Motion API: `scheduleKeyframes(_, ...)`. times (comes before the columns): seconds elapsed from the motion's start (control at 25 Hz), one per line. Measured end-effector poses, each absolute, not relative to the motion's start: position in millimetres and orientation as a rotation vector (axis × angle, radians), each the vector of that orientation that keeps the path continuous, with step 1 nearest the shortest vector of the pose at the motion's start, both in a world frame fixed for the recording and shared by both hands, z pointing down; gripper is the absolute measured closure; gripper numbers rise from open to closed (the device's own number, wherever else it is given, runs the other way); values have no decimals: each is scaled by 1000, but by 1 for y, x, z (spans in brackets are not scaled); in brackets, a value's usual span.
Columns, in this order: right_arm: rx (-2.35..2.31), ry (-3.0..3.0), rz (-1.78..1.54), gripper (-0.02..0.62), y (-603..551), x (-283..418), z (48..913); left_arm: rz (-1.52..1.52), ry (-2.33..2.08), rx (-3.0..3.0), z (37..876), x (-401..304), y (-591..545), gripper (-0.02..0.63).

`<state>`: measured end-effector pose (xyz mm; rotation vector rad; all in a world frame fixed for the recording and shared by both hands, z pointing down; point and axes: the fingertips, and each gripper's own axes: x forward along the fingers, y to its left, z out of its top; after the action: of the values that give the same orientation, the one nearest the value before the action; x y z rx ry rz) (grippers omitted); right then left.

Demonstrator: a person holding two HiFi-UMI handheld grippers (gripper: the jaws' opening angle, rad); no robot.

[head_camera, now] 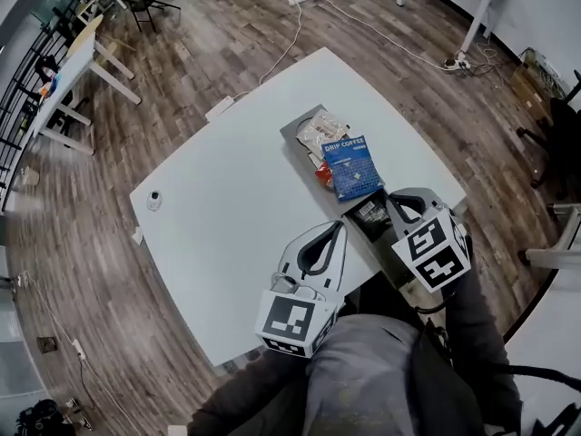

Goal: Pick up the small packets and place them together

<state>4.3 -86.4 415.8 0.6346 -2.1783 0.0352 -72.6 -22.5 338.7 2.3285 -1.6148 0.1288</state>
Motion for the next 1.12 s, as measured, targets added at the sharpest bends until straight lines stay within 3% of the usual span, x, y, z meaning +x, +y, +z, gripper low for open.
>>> scheduleKeyframes(0.24, 545, -2104, 131, 589, -51, 12, 474, 168, -1547, 2336, 351, -57, -19, 603)
scheduleKeyframes(0.36, 486, -2085, 170, 452, -43, 5, 489, 182, -1545, 2322, 355, -58, -19, 603)
scheduleKeyframes(0.52, 414, -2034, 188, 333, -40, -5, 500, 185, -1568, 2288, 356, -68, -21, 603)
scheduleKeyframes(0.84, 272, -1849, 119, 361, -38, -5, 524, 165, -1596, 2201, 373, -90, -33, 603)
scheduleKeyframes(0.96, 233, -1838, 94, 428, -37, -4, 524, 158, -1605, 2197, 375, -92, -34, 603)
scheduleKeyframes(1.08, 246, -1839, 55, 454, -40, -2, 524, 157, -1611, 2198, 374, -91, -33, 603)
scheduleKeyframes(1.12, 264, -1844, 42, 508, -43, -2, 523, 157, -1611, 2200, 373, -91, -32, 603)
